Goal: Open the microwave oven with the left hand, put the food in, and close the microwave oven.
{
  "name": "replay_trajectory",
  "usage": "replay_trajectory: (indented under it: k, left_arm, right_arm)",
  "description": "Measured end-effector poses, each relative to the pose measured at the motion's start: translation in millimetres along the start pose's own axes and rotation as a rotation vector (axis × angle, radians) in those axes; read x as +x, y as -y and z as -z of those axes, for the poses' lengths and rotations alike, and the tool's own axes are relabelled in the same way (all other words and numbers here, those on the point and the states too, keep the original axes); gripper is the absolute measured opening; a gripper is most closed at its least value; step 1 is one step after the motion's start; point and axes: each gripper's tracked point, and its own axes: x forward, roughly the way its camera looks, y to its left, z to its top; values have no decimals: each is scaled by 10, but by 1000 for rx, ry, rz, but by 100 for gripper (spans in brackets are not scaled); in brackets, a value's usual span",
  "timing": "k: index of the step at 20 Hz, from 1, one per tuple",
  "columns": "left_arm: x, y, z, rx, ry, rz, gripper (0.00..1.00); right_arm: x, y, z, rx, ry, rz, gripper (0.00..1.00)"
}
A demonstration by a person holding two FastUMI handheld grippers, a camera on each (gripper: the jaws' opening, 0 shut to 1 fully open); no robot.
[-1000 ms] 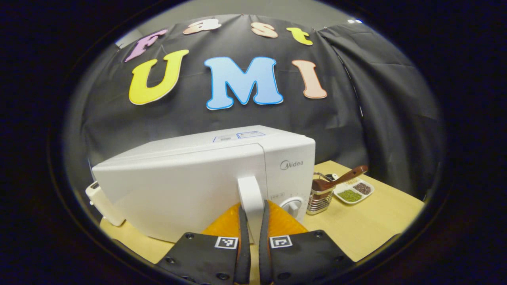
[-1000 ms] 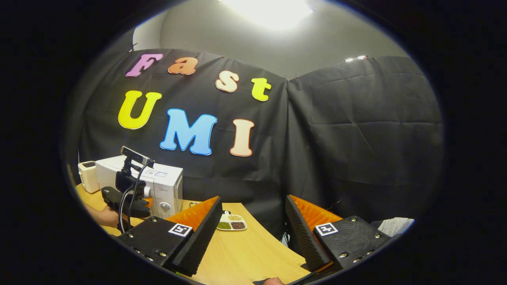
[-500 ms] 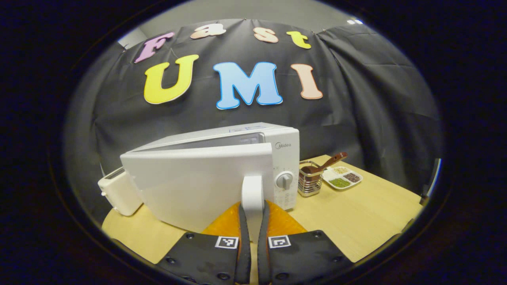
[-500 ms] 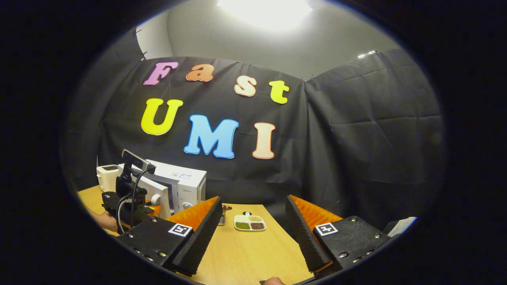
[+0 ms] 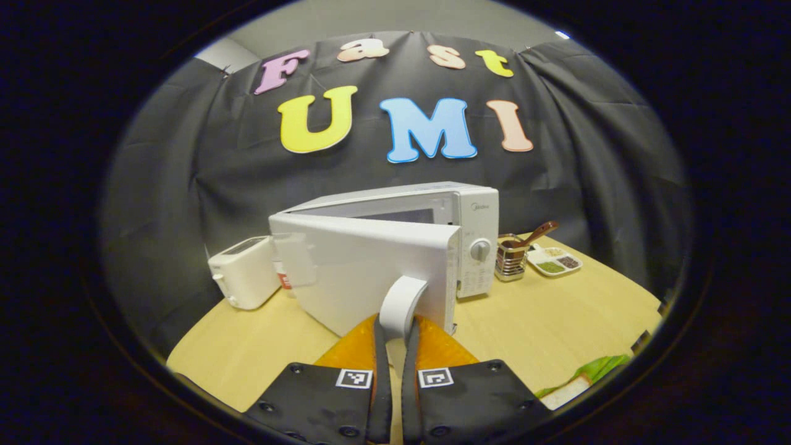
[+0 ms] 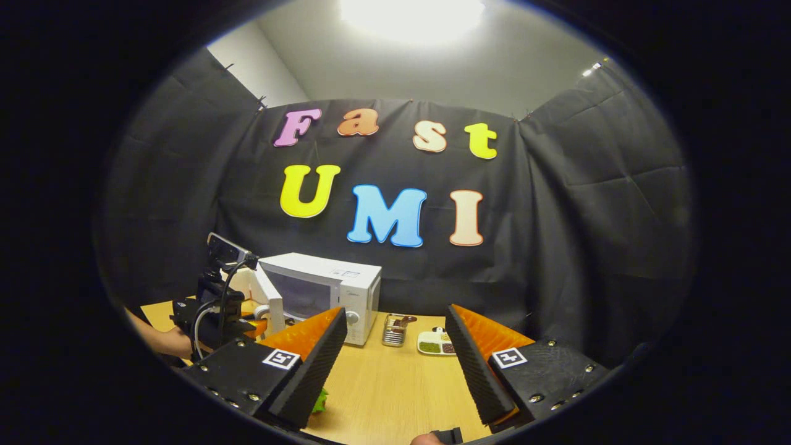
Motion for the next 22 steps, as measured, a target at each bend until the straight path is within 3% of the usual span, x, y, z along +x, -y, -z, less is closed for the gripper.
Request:
replay_trajectory:
  k: [10, 22]
  left_arm:
    - [-495, -778, 232, -20, -7, 10, 12]
    - [-748, -1649, 414, 36, -15, 112, 12]
  right_arm:
    - [72, -863, -228, 32, 37, -81, 97]
    - [313, -1987, -272, 1, 12, -70, 97]
